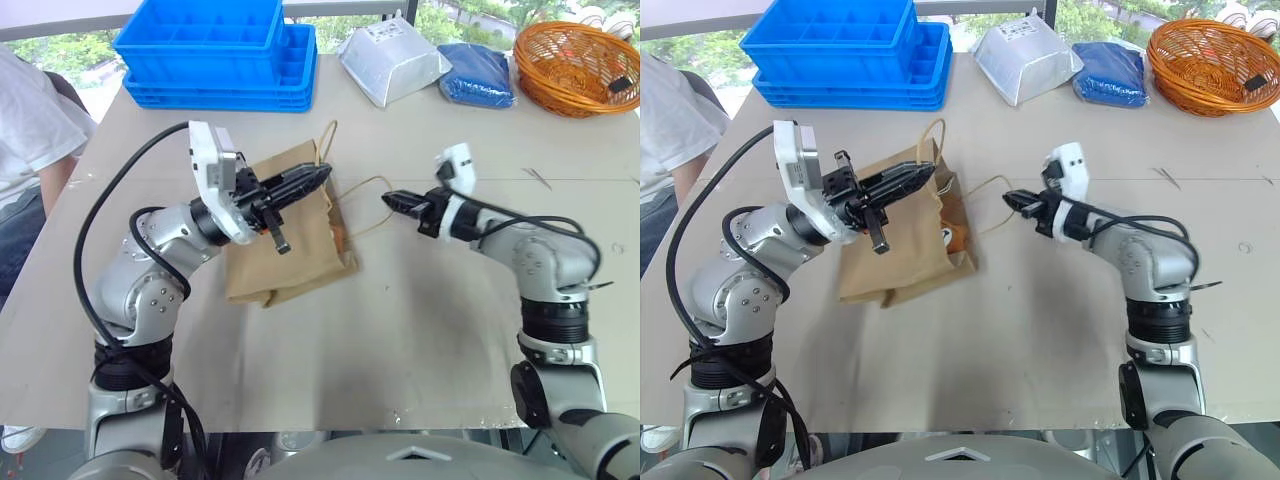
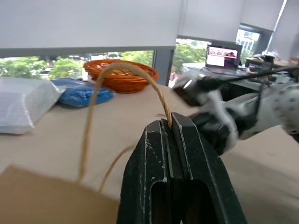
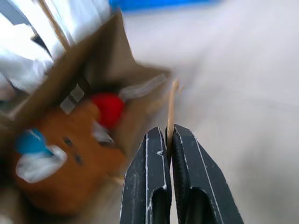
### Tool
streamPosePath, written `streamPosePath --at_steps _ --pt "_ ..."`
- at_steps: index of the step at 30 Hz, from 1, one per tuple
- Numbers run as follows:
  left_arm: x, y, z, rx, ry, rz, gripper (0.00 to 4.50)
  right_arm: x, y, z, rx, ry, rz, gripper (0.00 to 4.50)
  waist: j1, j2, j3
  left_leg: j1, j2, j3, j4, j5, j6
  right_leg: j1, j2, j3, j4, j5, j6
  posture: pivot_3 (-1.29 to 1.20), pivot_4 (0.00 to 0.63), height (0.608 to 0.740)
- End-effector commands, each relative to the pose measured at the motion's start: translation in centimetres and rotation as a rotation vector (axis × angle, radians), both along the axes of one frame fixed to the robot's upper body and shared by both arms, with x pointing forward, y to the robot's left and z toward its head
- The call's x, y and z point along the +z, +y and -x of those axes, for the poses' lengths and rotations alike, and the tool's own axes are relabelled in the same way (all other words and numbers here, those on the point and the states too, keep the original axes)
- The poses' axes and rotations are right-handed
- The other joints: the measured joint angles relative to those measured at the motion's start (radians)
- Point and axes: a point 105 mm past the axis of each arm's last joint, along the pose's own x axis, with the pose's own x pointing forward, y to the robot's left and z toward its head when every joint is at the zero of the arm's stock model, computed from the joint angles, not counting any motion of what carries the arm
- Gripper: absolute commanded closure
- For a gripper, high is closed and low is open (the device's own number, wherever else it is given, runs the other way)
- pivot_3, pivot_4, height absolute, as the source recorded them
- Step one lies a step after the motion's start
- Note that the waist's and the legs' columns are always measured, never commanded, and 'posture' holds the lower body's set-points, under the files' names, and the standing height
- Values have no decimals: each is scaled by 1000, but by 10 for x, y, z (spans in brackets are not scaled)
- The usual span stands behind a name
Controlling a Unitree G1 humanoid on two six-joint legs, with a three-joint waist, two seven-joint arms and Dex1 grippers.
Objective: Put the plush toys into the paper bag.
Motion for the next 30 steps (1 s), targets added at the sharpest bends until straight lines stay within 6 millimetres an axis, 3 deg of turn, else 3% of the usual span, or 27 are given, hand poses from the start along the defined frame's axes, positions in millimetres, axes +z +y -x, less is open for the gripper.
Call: streamPosePath --at_steps 1,4,7,12,18,21,23,25,28,30 --pt "24 10 -9 33 -48 74 4500 65 -7 29 52 -145 -182 4471 0 0 0 0 0 0 0 0 0 0 0 0 0 0 0 0 150 740" --pt "30 14 -16 45 -55 82 4500 96 -8 47 100 -221 -252 4471 -3 0 0 0 0 0 0 0 0 0 0 0 0 0 0 0 150 740" --pt "31 14 -21 35 -56 53 4500 114 -6 61 136 -259 -284 4471 -4 1 0 1 0 0 0 0 0 0 0 0 0 0 0 0 150 740" --pt "41 9 -31 24 -94 36 4500 127 3 86 214 -269 -266 4471 -2 1 0 0 -1 0 0 0 0 0 0 0 0 0 0 0 150 740" --pt "47 8 -41 11 -126 14 4500 154 3 98 210 -294 -283 4471 -7 1 0 0 -1 1 0 0 1 0 0 0 0 0 0 0 150 740" --pt "58 7 -45 -1 -154 29 4500 159 6 102 215 -299 -274 4471 -6 0 0 0 0 1 0 0 2 0 1 0 0 0 0 0 150 740" --pt "44 8 -55 -5 -91 -24 4500 145 9 99 199 -265 -212 4471 -3 0 0 0 1 1 0 -2 5 0 1 0 0 0 0 0 150 740" --pt "23 3 -51 -47 -89 -125 4500 127 7 93 167 -210 -177 4471 -4 0 -1 0 1 1 0 -2 6 1 1 0 -1 0 0 0 150 740" --pt "52 0 -52 -64 -116 -13 4500 156 5 101 205 -257 -295 4471 -3 0 2 -2 1 3 1 -3 7 0 1 1 -1 0 0 0 150 740" --pt "59 0 -57 -55 -139 -10 4500 147 5 98 192 -258 -230 4471 0 -1 2 -5 2 2 5 -1 5 -2 1 -1 -1 0 0 0 150 740"
